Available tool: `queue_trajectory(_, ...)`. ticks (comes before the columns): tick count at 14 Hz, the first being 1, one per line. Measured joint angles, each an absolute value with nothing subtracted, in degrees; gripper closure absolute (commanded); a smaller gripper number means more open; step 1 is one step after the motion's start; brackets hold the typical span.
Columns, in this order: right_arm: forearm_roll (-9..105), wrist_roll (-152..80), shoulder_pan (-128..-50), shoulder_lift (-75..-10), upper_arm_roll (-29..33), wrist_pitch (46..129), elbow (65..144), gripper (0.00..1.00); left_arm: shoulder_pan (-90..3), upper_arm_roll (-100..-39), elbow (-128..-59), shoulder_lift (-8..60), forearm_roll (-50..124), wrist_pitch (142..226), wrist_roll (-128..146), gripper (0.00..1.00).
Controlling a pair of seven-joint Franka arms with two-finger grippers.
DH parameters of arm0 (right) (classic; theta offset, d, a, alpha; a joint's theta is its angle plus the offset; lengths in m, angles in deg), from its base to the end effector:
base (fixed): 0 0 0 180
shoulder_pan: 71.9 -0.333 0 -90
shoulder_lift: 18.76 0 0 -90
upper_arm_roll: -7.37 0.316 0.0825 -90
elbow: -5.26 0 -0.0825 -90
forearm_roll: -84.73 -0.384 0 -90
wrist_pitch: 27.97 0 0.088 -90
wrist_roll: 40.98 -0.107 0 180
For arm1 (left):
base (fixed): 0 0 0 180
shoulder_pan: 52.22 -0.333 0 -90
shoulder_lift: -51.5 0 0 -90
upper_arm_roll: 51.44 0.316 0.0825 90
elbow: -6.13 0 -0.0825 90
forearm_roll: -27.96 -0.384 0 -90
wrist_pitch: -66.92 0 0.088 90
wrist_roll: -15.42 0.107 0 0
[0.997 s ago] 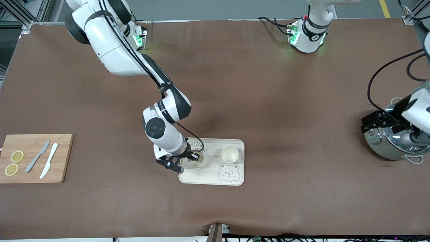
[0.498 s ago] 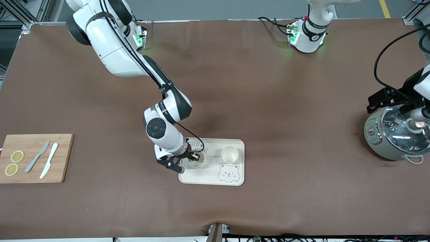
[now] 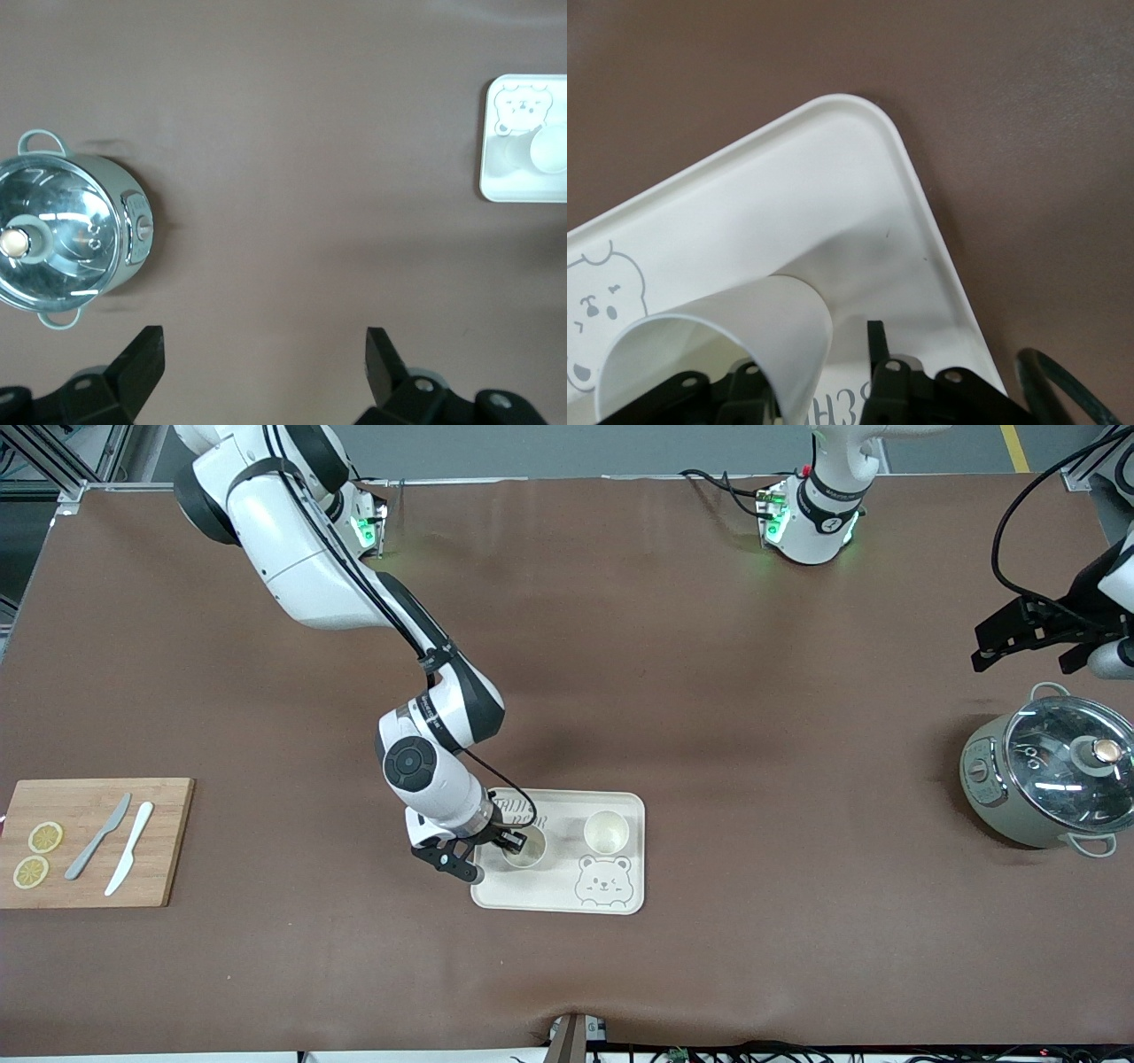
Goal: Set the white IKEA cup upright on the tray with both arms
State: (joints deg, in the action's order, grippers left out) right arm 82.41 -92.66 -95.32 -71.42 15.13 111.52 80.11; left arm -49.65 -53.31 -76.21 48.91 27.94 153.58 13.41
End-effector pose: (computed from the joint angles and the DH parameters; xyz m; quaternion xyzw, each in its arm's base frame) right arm 0.6681 0.3728 0.2084 -0.9670 0.2215 -0.0373 0.1200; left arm 0.5614 -0.0431 0.6568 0.9997 -0.0212 0.0151 0.0014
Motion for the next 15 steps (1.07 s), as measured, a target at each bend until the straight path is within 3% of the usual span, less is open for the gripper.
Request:
queue_trajectory(2,82.41,-93.37,-95.34,-71.42,15.12,111.53,80.11,0.0,-49.65,-53.32,-78.32,50.0,27.94,153.58,13.49,0.0)
queue_trajectory(15,82.43,-94.24,-95.99,-71.11,15.12,111.7,79.58,0.0,-49.66,-53.37,-88.64,55.23,27.94,157.39,15.15,0.0)
